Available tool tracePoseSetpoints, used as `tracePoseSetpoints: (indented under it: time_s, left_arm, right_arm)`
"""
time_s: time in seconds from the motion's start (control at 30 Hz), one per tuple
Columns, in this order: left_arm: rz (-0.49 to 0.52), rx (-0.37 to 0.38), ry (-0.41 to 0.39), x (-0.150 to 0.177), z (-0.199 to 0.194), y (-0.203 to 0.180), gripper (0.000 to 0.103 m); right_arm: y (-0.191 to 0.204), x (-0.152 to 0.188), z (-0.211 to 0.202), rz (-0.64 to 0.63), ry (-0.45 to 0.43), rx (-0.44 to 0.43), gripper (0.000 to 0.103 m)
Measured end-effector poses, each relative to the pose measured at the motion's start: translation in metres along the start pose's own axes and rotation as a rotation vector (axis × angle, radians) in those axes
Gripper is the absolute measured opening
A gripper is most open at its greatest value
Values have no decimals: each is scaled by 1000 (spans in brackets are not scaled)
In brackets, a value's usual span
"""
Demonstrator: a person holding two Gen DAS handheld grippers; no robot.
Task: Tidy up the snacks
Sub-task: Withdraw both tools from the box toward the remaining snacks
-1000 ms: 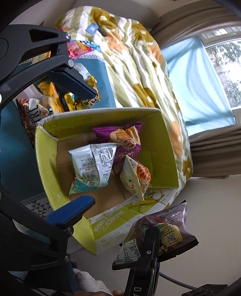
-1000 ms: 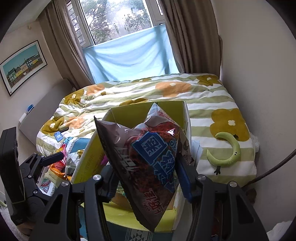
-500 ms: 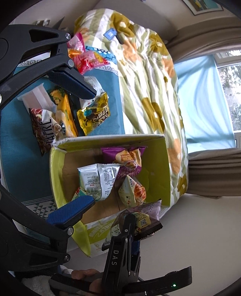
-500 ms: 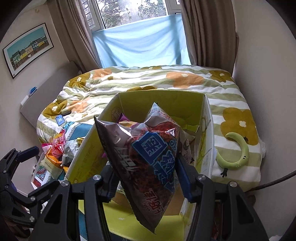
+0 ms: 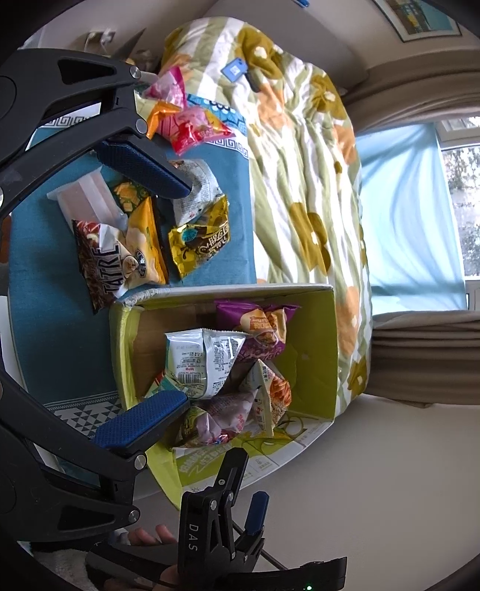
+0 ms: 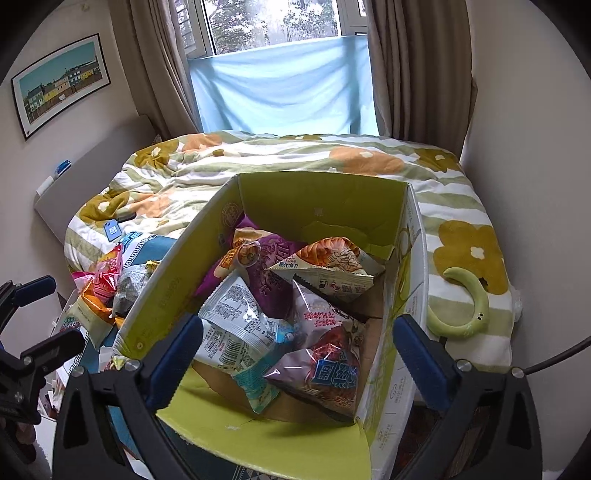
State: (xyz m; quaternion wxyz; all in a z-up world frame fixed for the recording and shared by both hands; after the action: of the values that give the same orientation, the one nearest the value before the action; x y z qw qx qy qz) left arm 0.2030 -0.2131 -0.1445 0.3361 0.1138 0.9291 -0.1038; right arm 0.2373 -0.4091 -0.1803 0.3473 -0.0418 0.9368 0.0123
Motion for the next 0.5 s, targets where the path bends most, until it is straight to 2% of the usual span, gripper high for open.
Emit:
tracePoseSetpoints:
  time_s: [0.27, 0.5]
  left_arm:
    - [19, -25, -18, -7, -23, 0, 102]
    - [-17, -53, -62, 3, -57, 25, 102]
  right_arm:
    - [-10, -2, -20, 47, -2, 19, 102]
    - [-7, -6, -41, 31, -47, 46, 102]
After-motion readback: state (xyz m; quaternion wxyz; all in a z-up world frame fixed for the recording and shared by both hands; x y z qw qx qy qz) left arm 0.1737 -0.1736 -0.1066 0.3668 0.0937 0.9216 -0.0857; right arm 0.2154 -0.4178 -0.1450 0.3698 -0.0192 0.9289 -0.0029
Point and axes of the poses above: each gripper's, at about its wrist camera, not at the fingertips, and z roughly the way its jaws point, y to its left, x to its underside, the point moved 3 cm from there along z, roughly the way its jaws point, and after that the axes turned 11 degrees about x, right-handed, at the moved point
